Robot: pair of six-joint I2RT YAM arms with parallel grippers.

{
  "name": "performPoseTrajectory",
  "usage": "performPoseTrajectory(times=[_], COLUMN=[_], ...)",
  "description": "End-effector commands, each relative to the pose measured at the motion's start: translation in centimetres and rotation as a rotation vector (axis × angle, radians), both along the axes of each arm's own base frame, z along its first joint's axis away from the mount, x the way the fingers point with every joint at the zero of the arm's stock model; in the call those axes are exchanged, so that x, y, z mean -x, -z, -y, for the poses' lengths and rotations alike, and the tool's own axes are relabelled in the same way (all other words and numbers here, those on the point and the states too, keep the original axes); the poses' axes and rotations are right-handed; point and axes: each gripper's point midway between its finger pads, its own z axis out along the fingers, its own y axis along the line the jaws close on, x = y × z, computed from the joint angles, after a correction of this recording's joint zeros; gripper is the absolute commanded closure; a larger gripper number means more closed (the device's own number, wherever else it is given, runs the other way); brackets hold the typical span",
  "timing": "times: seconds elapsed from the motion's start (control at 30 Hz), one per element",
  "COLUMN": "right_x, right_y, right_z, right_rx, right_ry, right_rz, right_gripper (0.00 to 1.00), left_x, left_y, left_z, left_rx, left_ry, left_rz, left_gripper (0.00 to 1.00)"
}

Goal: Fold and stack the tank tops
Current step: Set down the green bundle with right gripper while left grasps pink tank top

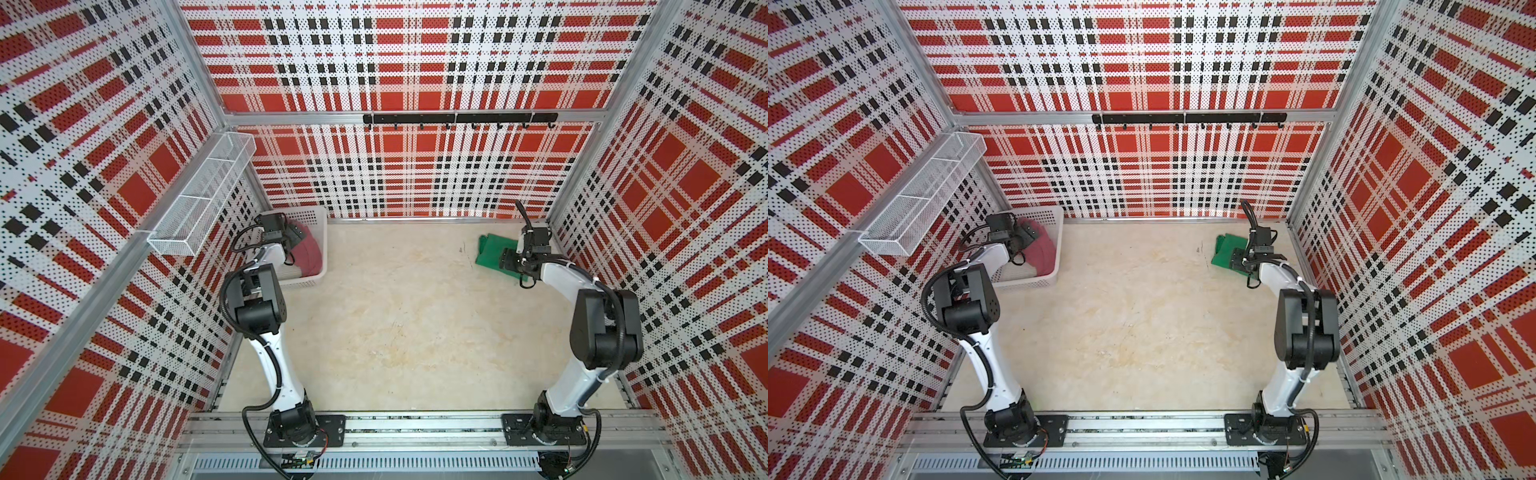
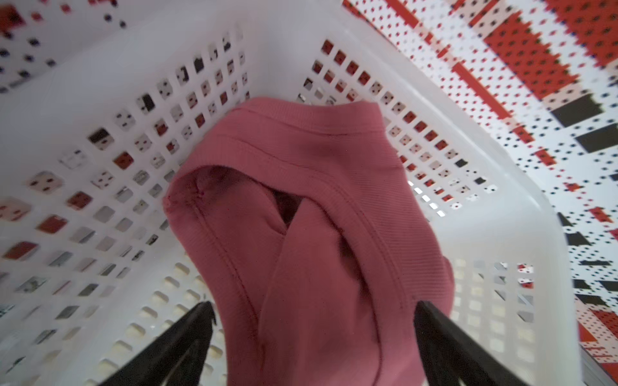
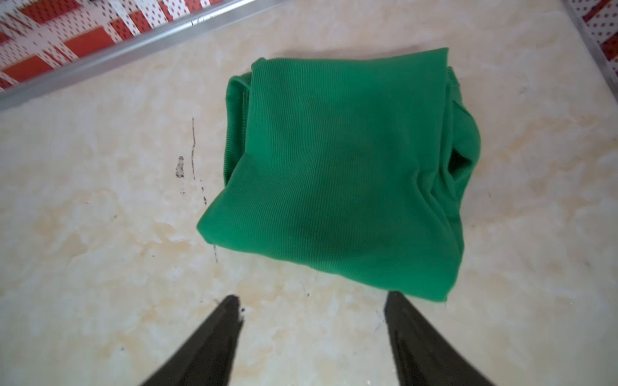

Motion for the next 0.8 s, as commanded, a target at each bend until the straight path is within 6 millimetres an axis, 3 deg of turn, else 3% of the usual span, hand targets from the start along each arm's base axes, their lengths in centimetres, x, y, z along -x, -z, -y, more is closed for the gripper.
performPoseTrajectory(times=[0.0,0.13,0.23,0.4,0.63,0.77], right_x=[-2.2,-4.0,-3.7,-3.3,-4.3,-5.7], right_y=[1.3,3.2,5.0,6.8,7.8,7.0], right_z=[-0.4,0.1,1.8,5.2,8.9,9.4], right_rx=[-0.057,-0.027,0.057,0.171,0.319,0.322], right_ry=[0.042,0.069,0.095,0.073,-0.007,-0.045], right_rz=[-0.006,-0.052,-0.133,-0.236,-0.314,-0.271], right_gripper=[0.33,0.33,0.32,0.22,0.18,0.18], left_x=[-1.0,-1.1,-0.9,-1.0,-1.1,-1.2], left_y=[0.6,1.9,1.7,1.2,3.1,3.6], left_z=[0.0,0.3,0.4,0.0,-0.1,0.1], left_rx=[0.051,0.066,0.067,0.070,0.085,0.094], left_ry=[0.008,0.022,0.031,0.043,0.072,0.079], left_rz=[0.017,0.006,0.019,0.040,-0.002,-0.007], left_gripper=[0.04,0.04,0.04,0.03,0.03,0.03])
